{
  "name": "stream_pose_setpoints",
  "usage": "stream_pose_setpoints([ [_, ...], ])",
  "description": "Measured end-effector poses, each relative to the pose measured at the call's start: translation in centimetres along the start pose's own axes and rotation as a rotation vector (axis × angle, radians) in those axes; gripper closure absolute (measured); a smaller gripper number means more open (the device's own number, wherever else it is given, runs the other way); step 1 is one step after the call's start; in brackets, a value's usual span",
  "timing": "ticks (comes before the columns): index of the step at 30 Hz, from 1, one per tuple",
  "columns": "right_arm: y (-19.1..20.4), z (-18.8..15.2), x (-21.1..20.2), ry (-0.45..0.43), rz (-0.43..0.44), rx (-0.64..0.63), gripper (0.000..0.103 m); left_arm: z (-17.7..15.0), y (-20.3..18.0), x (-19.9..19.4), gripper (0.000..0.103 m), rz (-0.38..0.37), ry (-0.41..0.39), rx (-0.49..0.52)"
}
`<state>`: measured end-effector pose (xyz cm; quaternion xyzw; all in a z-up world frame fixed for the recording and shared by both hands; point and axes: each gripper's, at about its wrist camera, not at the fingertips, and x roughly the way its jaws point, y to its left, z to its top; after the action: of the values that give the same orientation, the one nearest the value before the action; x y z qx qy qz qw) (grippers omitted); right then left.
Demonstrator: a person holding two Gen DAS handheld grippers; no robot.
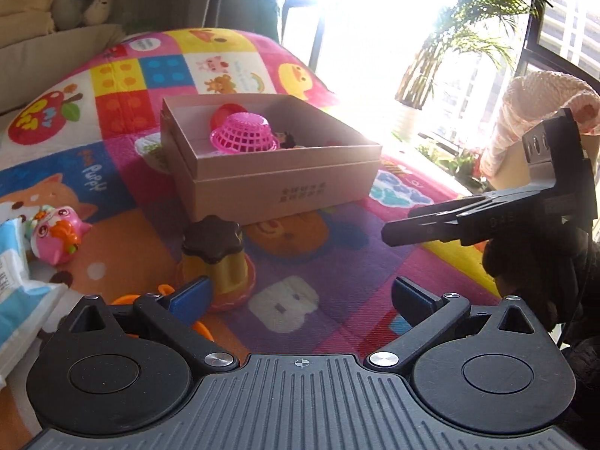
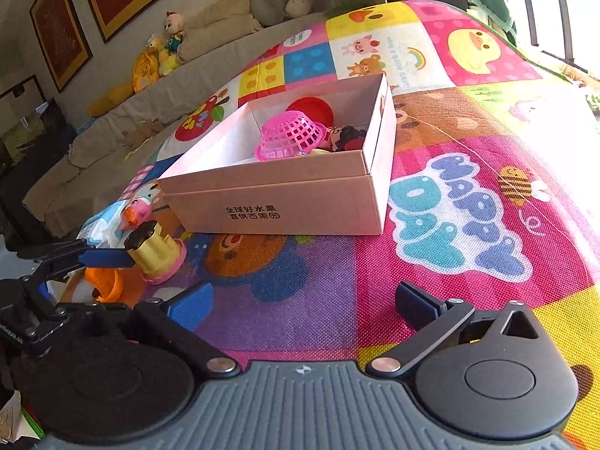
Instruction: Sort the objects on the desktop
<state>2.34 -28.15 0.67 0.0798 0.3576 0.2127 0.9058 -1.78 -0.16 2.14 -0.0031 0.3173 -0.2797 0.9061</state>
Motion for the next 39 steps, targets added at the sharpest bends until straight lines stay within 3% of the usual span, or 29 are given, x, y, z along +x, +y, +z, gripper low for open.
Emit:
stream_pose_setpoints([
  [2,0.6,0.2,0.1,0.004,-0.005,-0.022,0.000,-0.6,-0.5,-1.3,0.000,0.040,-0.031,-0.032],
  [6,4.2,1.0,0.7,0.024,0.074,-0.151,0.000,-0.8,-0.4,-4.1,0.000,0.222,-0.078,-0.040],
  [11,10.6,1.8,3.9,0.069,0.153,-0.340,0.000,-0.8,1.1,-6.2,0.000,0.414,-0.074,-0.071],
  [14,13.8,1.6,6.6,0.085,0.129,-0.449,0.004,-1.2,2.4,-6.6,0.000,0.473,-0.059,-0.135],
  [18,15.5,1.3,8.7,0.123,0.114,-0.506,0.033,-1.8,3.1,-6.6,0.000,0.482,-0.046,-0.180],
  [21,15.2,1.4,8.2,0.113,0.100,-0.500,0.047,-1.9,3.1,-6.1,0.000,0.463,-0.038,-0.189],
  [27,10.8,0.7,5.4,0.104,0.049,-0.408,0.047,-1.9,2.6,-4.6,0.000,0.443,-0.014,-0.188],
  [35,4.1,-0.7,1.1,0.047,-0.138,-0.255,0.047,-2.4,1.9,-3.1,0.000,0.451,0.029,-0.215],
  [39,3.4,-1.4,0.5,0.016,-0.168,-0.234,0.028,-2.3,1.4,-2.8,0.000,0.399,0.039,-0.249],
])
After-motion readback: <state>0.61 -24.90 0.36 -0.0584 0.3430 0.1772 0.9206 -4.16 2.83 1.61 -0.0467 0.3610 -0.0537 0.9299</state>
